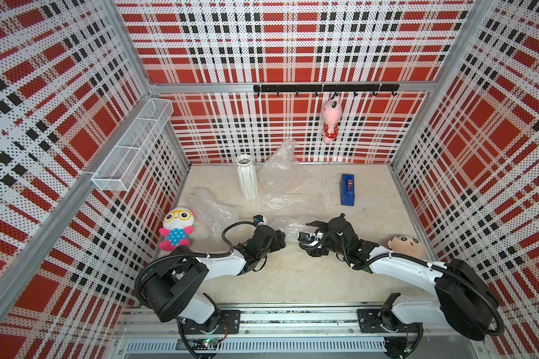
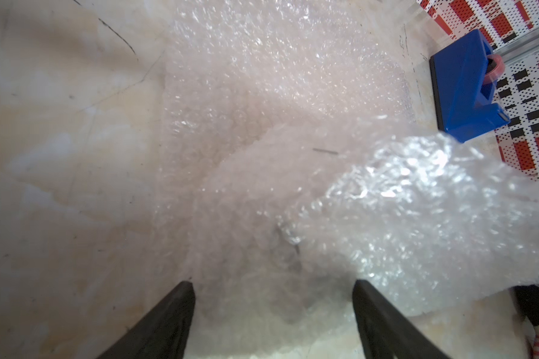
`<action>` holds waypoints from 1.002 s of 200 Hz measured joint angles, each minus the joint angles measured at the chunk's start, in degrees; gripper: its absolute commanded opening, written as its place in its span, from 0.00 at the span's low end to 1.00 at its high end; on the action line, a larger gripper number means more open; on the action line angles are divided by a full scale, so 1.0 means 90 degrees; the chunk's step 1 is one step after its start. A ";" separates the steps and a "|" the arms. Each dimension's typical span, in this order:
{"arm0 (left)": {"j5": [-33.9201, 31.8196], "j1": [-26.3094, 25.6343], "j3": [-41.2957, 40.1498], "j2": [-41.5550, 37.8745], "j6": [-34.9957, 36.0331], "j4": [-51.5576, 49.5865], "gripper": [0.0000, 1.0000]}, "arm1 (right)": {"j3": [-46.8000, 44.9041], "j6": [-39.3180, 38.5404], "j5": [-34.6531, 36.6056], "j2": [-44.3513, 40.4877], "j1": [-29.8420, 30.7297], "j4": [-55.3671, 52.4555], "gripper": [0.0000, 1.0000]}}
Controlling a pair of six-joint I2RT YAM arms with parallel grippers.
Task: Wrap vases in bubble wrap
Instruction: Wrap the vase in bubble wrap.
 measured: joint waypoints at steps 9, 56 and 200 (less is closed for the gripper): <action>0.0000 0.0000 0.0000 0.0000 0.0010 0.0000 0.84 | 0.0141 -0.0080 -0.0017 0.0192 -0.0070 -0.0163 0.86; 0.0002 0.0000 0.0000 0.0000 0.0032 0.0002 0.84 | 0.0908 -0.0374 -0.0010 0.1032 -0.0245 -0.0806 0.88; 0.0002 0.0372 -0.0002 -0.0245 0.0104 0.0005 0.85 | 0.1860 -0.0442 0.0216 0.2246 -0.0279 -0.1693 0.68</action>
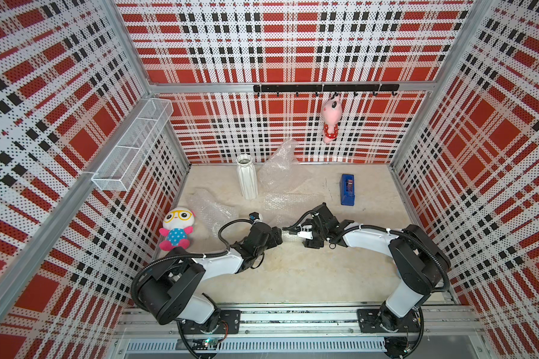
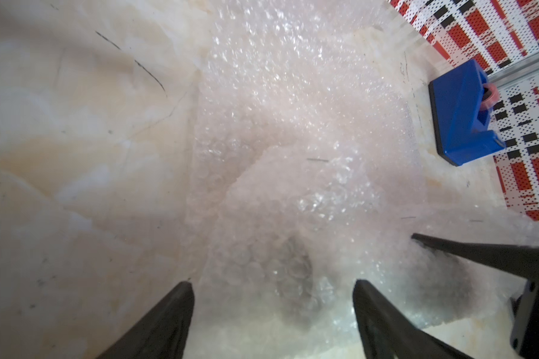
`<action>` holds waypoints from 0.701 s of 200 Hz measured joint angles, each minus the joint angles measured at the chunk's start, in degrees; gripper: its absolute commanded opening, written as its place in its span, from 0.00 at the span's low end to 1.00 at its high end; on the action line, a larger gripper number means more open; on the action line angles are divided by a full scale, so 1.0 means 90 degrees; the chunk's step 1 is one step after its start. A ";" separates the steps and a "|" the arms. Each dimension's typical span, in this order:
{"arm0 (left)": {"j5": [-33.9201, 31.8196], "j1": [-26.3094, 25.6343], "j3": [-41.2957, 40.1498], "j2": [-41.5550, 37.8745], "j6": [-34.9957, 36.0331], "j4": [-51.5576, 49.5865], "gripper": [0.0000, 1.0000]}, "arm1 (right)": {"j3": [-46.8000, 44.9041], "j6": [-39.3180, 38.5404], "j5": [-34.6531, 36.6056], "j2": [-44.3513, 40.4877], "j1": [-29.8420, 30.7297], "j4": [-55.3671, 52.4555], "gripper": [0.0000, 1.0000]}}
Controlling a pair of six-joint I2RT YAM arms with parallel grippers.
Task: Wrap vases in bubble wrap
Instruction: Wrap the vase in bubble wrap.
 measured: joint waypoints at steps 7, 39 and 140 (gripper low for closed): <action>-0.0002 0.0029 0.0000 -0.0063 0.0010 0.0000 0.85 | 0.0000 0.0036 0.0005 0.0000 0.0007 0.0005 0.68; -0.0029 0.0119 -0.0092 -0.0381 0.0049 0.0000 0.85 | 0.0000 0.0364 0.0051 0.0000 0.0102 0.0022 0.65; -0.0362 0.0129 -0.0483 -0.1246 0.0046 -0.0107 0.85 | 0.0240 0.3813 -0.0131 0.0097 0.0937 -0.0277 0.60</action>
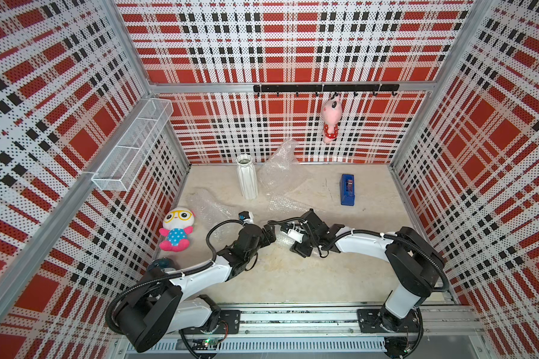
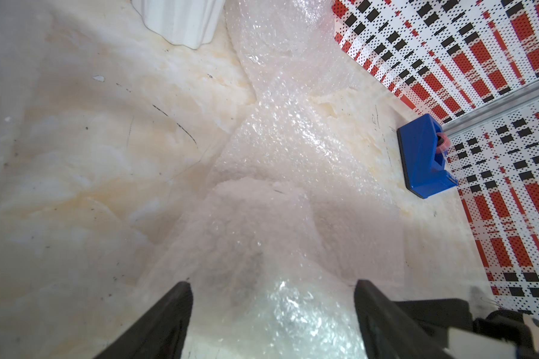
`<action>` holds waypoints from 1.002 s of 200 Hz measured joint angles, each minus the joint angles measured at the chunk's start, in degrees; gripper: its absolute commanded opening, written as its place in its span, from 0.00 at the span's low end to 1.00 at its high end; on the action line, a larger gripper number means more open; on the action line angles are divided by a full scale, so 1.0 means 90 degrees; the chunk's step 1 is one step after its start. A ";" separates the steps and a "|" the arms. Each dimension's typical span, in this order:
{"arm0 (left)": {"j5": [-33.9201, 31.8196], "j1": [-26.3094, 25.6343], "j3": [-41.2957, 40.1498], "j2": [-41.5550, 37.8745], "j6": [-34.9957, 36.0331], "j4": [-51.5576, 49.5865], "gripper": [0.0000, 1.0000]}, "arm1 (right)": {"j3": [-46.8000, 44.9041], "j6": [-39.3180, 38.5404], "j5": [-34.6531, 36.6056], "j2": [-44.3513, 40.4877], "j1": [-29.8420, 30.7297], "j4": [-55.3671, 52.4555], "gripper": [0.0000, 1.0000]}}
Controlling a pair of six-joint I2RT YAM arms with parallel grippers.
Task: Wrap vases in bubble wrap
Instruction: Wrap the vase in bubble wrap.
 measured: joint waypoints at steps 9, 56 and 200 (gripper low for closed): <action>-0.0007 -0.0005 -0.0005 0.0000 -0.0019 -0.0024 0.85 | -0.0046 0.0328 -0.0066 0.0000 0.0015 0.0090 0.60; -0.0345 -0.0379 0.0080 0.0199 -0.0075 -0.0228 0.91 | -0.0466 0.1695 -0.0716 -0.0017 0.0010 0.0933 0.59; -0.0165 -0.0367 0.0483 0.1207 -0.0272 -0.0461 0.94 | -0.1214 0.3823 -0.1418 0.0032 0.0015 0.2531 0.56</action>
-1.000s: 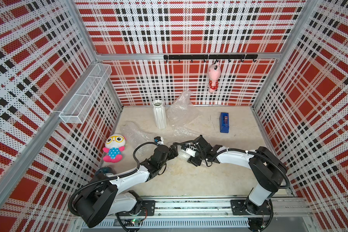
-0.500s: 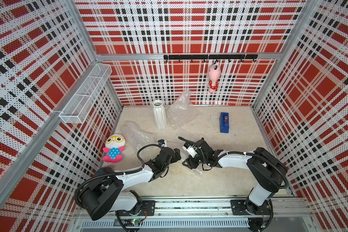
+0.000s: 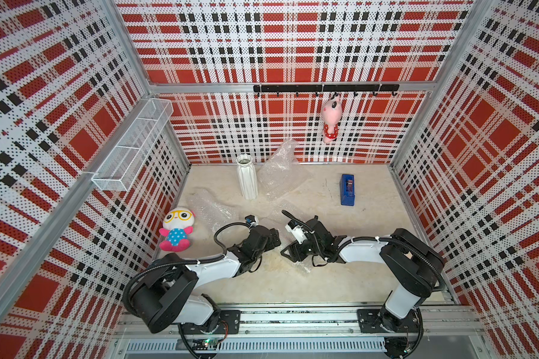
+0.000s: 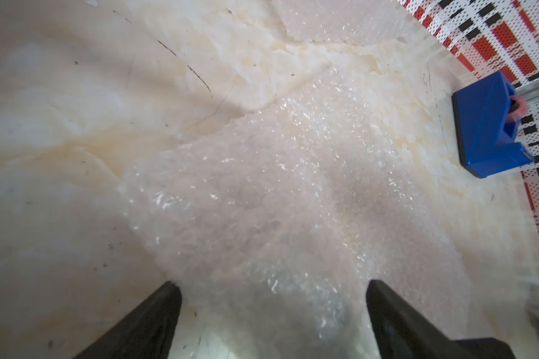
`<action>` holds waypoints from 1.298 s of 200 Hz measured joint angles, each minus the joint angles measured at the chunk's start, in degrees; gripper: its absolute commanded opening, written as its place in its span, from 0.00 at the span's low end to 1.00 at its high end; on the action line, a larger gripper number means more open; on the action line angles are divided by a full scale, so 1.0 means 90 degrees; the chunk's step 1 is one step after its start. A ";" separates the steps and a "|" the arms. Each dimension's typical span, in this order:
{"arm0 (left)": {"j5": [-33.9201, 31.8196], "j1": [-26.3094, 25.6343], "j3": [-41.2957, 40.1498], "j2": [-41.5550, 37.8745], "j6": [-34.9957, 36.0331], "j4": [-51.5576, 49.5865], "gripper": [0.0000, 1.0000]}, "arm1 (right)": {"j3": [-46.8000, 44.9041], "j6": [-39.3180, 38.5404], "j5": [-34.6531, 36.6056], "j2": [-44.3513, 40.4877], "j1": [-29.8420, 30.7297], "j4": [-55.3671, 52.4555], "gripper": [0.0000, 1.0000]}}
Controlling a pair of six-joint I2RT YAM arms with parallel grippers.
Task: Wrap vases in bubble wrap
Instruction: Wrap the vase in bubble wrap.
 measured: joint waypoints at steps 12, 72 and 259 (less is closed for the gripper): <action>0.0019 -0.0007 0.0175 0.0257 0.0066 -0.0061 0.92 | 0.0000 0.0078 -0.0002 0.0007 0.0000 0.0022 0.55; 0.0000 -0.0022 0.0542 0.0590 0.0206 -0.0172 0.80 | -0.0109 0.0306 0.0085 -0.0005 -0.0044 0.0204 0.67; 0.0092 -0.0070 0.0600 0.0857 0.0211 0.0219 0.80 | -0.0593 -0.0619 0.2195 -0.1834 0.0680 -0.0695 0.92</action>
